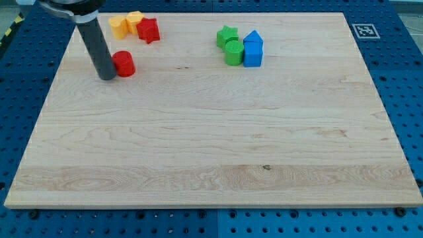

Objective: Push the red circle into the bottom of the red star

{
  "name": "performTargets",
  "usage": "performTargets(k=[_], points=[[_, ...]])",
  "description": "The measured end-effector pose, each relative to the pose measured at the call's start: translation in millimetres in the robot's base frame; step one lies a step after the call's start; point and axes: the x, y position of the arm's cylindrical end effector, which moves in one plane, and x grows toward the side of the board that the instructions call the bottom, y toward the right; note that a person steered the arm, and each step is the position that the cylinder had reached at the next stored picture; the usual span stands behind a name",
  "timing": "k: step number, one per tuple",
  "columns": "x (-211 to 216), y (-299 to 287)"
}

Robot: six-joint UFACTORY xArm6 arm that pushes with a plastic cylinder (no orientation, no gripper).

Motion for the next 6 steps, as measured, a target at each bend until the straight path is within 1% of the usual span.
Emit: performTargets(k=[2, 3, 4, 5, 6], points=[[-28, 15], [-34, 16], [-3, 16], [10, 34], [-13, 45]])
